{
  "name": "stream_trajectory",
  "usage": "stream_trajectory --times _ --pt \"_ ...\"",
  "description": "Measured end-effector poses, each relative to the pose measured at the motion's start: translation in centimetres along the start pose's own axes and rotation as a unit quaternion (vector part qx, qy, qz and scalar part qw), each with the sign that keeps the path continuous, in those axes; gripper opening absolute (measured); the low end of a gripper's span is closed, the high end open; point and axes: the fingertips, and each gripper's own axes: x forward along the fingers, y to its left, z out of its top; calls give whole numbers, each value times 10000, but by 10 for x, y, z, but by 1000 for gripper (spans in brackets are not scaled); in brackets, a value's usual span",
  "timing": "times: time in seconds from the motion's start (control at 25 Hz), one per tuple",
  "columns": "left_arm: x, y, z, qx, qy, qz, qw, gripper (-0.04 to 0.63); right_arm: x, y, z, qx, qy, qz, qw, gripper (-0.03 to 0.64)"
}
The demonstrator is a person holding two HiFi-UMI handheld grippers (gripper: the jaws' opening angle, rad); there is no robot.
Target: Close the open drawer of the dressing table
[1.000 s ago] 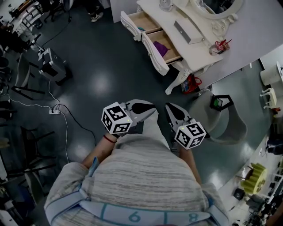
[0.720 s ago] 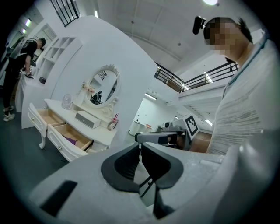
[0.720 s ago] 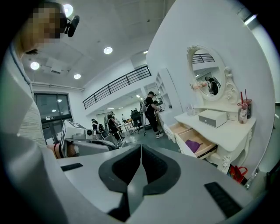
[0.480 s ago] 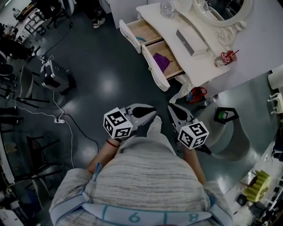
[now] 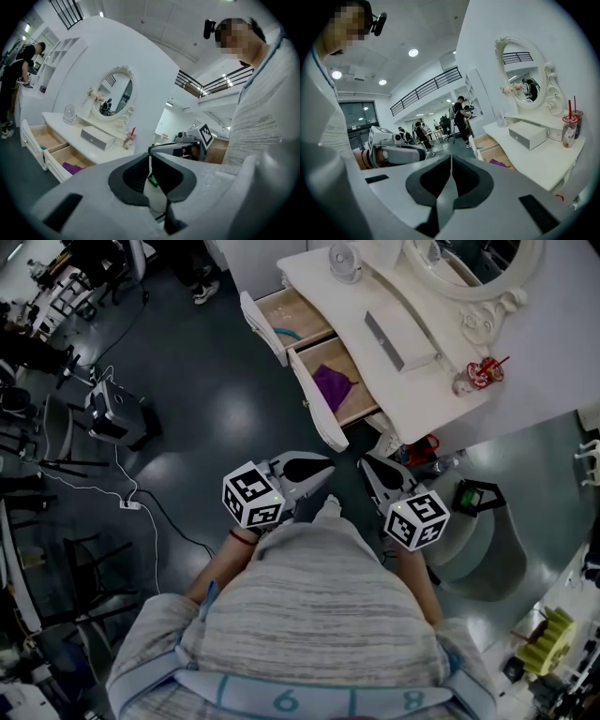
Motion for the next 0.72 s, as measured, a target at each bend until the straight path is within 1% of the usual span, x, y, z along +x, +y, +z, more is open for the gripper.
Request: stream_trajectory --times 0.2,0.4,0.52,0.72 --pt "29 29 12 139 38 111 9998 26 9 -36 9 -35 67 44 10000 12" --pt "49 49 17 253 96 168 9995 26 18 -61 14 -43 126 85 9999 12" --pt "52 62 18 324 124 225 9991 26 27 -70 16 -92 164 102 9998 12" --pt "57 81 20 301 124 290 9990 26 39 -78 18 -134 259 132 9995 12"
